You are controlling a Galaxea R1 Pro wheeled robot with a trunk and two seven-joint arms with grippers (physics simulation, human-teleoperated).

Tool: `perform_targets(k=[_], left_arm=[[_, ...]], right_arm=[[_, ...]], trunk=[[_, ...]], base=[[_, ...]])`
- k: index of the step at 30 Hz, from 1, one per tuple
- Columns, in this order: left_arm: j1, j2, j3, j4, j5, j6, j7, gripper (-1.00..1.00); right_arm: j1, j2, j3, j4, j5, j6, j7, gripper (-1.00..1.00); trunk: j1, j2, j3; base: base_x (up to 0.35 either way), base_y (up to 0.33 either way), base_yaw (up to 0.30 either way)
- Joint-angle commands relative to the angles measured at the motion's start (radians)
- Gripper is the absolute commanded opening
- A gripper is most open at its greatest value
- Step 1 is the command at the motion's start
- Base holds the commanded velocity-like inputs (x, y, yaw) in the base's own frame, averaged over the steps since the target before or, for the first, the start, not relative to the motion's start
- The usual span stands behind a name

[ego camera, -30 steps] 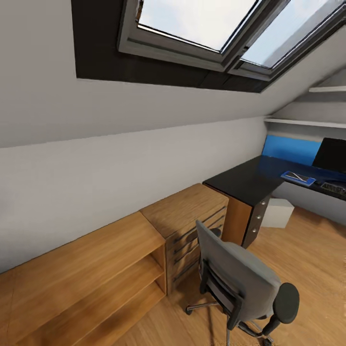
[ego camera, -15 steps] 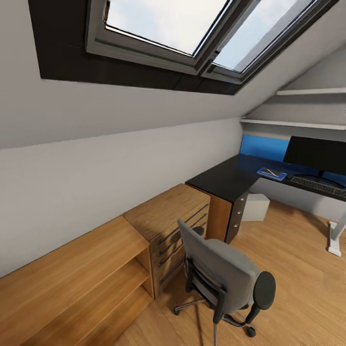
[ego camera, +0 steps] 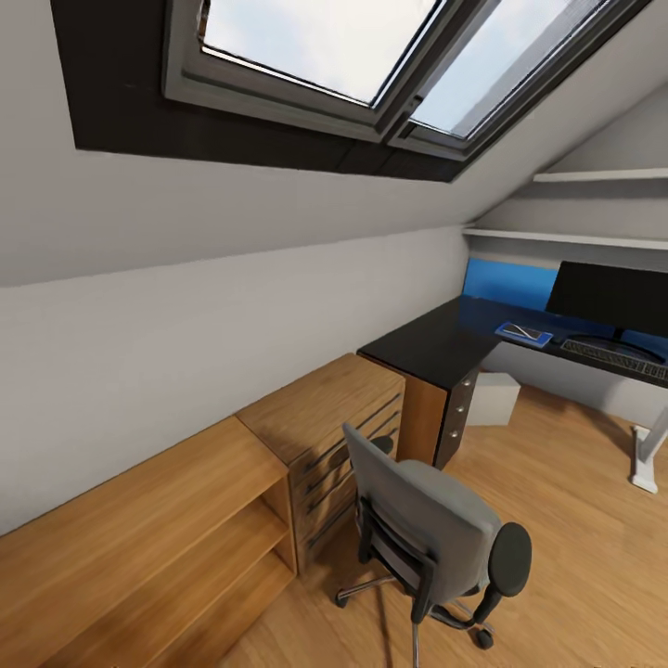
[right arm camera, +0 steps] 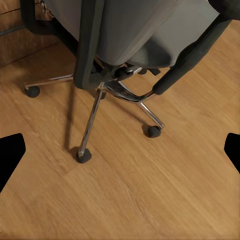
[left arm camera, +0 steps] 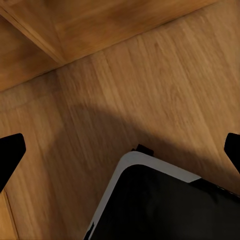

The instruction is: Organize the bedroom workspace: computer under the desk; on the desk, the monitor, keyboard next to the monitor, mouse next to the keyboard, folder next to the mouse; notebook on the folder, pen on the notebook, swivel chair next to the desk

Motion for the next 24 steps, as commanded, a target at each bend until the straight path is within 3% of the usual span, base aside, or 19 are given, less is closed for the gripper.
perform_targets(k=[1, 12, 24], left_arm=[[-0.001, 0.001, -0.009, -0.002, 0.005, -0.003, 0.008, 1.0], [-0.001, 0.001, -0.008, -0.002, 0.006, -0.003, 0.007, 1.0], [-0.001, 0.001, -0.008, -0.002, 0.007, -0.003, 0.008, 1.0]], right_arm=[[-0.001, 0.0, 0.009, 0.002, -0.003, -0.003, -0.002, 1.0], [-0.001, -0.004, 0.006, 0.002, -0.004, -0.002, 0.049, 1.0], [-0.001, -0.004, 0.006, 0.002, -0.004, -0.002, 0.052, 1.0]], trunk=[[0.001, -0.002, -0.004], [0.001, -0.002, -0.015], [0.001, -0.002, -0.018]], base=[[0.0, 0.032, -0.014], [-0.123, 0.192, -0.172], [-0.015, 0.022, -0.281]])
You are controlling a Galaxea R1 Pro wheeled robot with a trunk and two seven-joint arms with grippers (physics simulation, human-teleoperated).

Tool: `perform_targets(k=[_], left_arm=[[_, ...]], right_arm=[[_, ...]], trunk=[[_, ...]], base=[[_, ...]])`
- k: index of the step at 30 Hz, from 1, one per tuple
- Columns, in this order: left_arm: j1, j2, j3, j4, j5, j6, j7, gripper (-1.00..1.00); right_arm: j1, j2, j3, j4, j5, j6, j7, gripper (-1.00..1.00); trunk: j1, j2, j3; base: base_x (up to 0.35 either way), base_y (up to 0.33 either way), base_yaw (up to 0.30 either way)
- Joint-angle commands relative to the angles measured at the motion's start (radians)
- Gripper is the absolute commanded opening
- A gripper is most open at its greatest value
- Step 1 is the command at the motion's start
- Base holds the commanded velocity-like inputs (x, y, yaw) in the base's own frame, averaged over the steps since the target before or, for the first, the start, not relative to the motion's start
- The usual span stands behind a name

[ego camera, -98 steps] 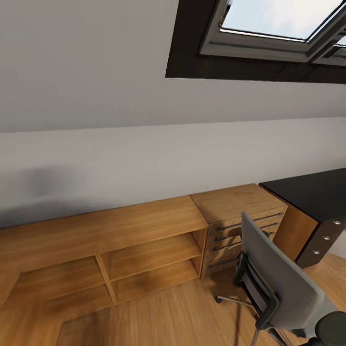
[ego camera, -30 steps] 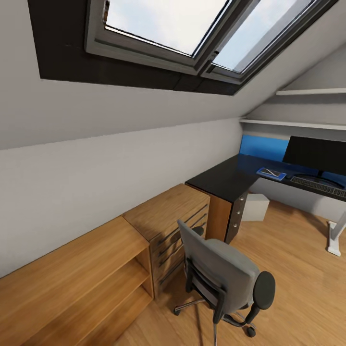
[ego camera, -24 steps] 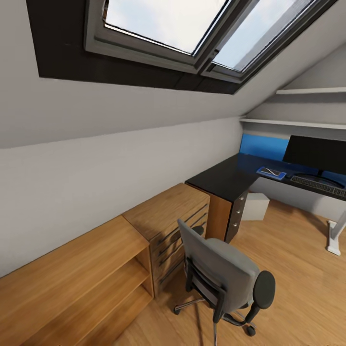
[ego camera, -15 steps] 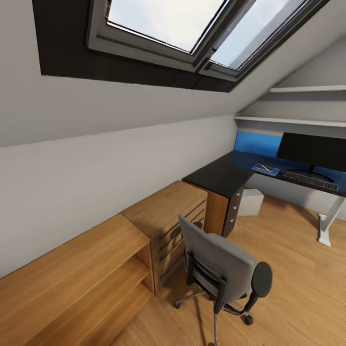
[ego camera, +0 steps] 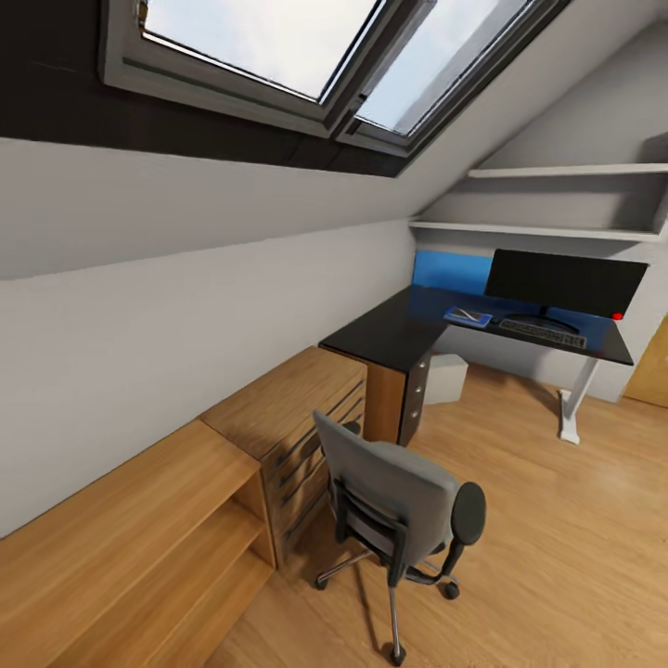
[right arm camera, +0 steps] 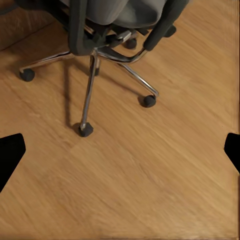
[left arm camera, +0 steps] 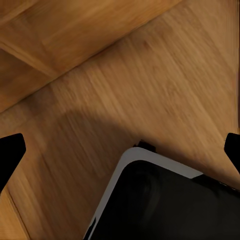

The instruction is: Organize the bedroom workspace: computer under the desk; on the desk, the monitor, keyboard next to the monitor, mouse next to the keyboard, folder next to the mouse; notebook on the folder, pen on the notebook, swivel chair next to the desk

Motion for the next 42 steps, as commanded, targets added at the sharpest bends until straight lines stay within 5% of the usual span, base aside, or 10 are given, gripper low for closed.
perform_targets(k=[1, 42], left_arm=[[-0.001, 0.001, -0.009, -0.003, 0.005, -0.003, 0.008, 1.0], [-0.001, 0.001, -0.009, -0.003, 0.004, -0.003, 0.008, 1.0]], right_arm=[[-0.001, 0.001, 0.009, 0.002, -0.002, -0.002, -0.005, 1.0], [-0.001, 0.001, 0.009, 0.002, -0.002, -0.002, -0.005, 1.0]], trunk=[[0.001, -0.002, -0.002], [0.001, -0.002, -0.002]], base=[[-0.001, 0.001, -0.296], [0.0, 0.06, -0.298]])
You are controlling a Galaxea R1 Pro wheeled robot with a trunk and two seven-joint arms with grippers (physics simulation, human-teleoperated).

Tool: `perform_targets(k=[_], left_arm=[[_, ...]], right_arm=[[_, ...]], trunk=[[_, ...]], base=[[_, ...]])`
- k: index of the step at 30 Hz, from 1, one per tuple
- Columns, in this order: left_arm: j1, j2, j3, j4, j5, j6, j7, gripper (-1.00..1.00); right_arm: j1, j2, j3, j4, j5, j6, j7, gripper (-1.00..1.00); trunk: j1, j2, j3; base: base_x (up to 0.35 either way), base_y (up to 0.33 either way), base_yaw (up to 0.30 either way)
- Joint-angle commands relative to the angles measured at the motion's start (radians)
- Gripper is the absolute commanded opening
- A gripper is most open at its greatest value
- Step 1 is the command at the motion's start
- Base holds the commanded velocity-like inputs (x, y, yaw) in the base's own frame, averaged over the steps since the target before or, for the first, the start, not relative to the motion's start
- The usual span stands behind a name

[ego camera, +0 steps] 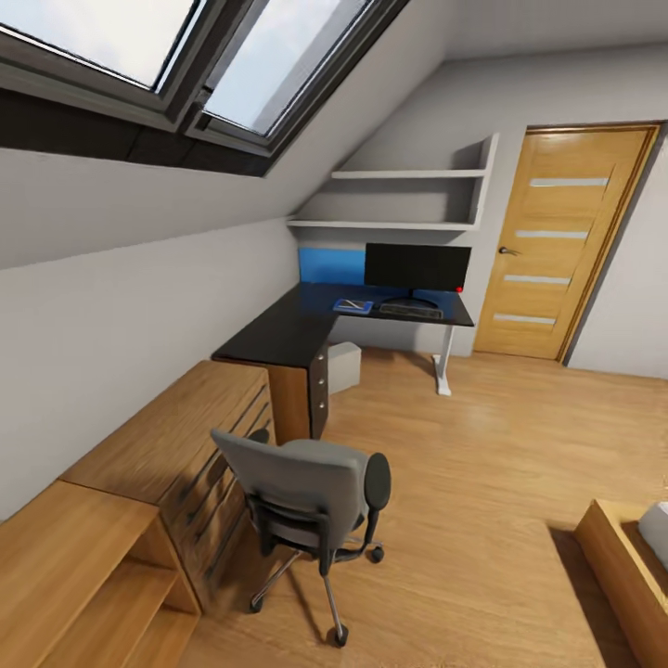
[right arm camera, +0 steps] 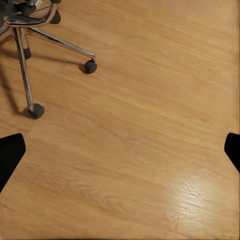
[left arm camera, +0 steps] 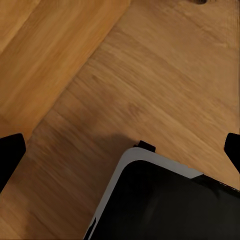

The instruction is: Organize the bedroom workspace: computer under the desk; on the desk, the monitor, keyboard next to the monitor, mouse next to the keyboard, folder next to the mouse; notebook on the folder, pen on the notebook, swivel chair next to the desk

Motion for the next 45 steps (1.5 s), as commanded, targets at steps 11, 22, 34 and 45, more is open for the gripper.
perform_targets(k=[11, 22, 34, 45], left_arm=[[-0.001, 0.001, -0.009, -0.003, 0.006, -0.002, 0.008, 1.0], [-0.001, 0.001, -0.009, -0.003, 0.007, -0.002, 0.007, 1.0], [-0.001, 0.001, -0.009, -0.003, 0.007, -0.002, 0.008, 1.0], [-0.001, 0.001, -0.009, -0.003, 0.007, -0.002, 0.008, 1.0]], right_arm=[[-0.001, 0.001, 0.009, 0.002, -0.002, -0.003, -0.006, 1.0], [-0.001, 0.001, 0.009, 0.002, -0.001, -0.003, -0.006, 1.0], [-0.001, 0.001, 0.009, 0.002, -0.001, -0.003, -0.006, 1.0], [-0.001, 0.001, 0.009, 0.002, -0.001, -0.003, -0.006, 1.0]], trunk=[[0.001, -0.002, -0.002], [0.001, -0.002, -0.002], [0.001, -0.002, -0.002], [0.001, -0.002, -0.002]], base=[[0.0, 0.305, -0.3], [0.0, 0.08, -0.3], [0.0, 0.041, -0.298], [0.0, 0.063, -0.211]])
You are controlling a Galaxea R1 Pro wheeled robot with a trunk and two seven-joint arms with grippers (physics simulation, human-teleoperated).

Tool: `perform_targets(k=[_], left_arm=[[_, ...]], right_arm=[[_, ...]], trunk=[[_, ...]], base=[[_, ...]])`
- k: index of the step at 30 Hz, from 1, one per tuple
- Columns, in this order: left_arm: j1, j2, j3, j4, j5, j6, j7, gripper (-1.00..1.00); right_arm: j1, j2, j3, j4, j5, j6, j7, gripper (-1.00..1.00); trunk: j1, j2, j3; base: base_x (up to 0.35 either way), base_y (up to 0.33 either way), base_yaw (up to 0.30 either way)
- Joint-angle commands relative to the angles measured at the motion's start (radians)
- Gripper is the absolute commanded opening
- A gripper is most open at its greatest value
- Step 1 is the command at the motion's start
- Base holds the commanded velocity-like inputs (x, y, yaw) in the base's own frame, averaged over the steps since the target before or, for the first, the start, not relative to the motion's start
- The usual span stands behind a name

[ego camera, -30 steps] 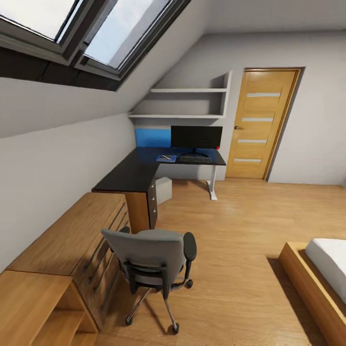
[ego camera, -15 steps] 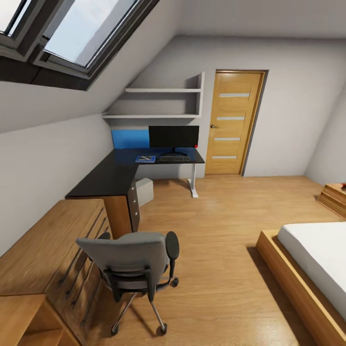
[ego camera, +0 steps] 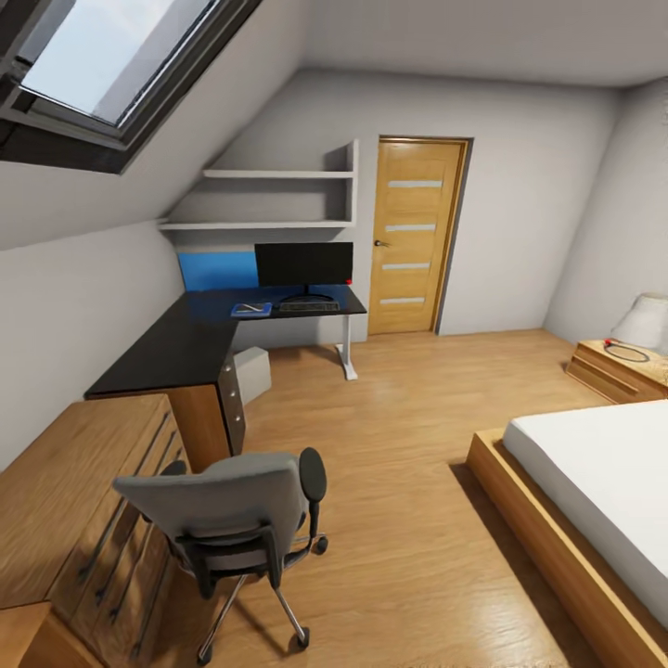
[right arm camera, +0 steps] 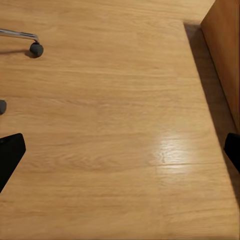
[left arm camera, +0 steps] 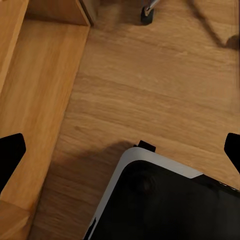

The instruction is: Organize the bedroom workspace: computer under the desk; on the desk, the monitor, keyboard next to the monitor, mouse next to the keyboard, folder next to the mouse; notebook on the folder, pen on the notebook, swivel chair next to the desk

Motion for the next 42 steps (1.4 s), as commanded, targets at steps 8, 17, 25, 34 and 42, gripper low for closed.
perform_targets(k=[8, 17, 25, 34, 42], left_arm=[[-0.001, 0.001, -0.009, -0.002, 0.005, -0.003, 0.008, 1.0], [-0.001, 0.001, -0.009, -0.002, 0.005, -0.003, 0.008, 1.0], [-0.001, 0.001, -0.01, -0.002, 0.003, -0.003, 0.008, 1.0], [-0.001, 0.001, -0.009, -0.002, 0.002, -0.003, 0.008, 1.0], [-0.001, -0.001, -0.009, -0.009, 0.002, -0.004, 0.008, 1.0]], right_arm=[[-0.001, 0.001, 0.009, 0.002, -0.002, -0.003, -0.005, 1.0], [-0.001, 0.002, 0.01, 0.002, -0.003, -0.002, -0.006, 1.0], [-0.001, 0.006, 0.01, 0.002, -0.003, -0.001, -0.006, 1.0], [-0.001, 0.006, 0.011, 0.002, -0.003, -0.001, -0.007, 1.0], [0.0, 0.006, 0.011, 0.003, -0.002, -0.003, -0.005, 1.0]], trunk=[[0.001, -0.002, -0.002], [0.001, -0.002, -0.002], [0.001, -0.002, -0.002], [0.001, -0.002, -0.002], [0.001, -0.002, -0.002]], base=[[0.0, 0.042, -0.123], [0.0, 0.125, -0.032], [0.0, 0.037, -0.004], [0.0, 0.196, 0.0], [0.0, 0.039, 0.0]])
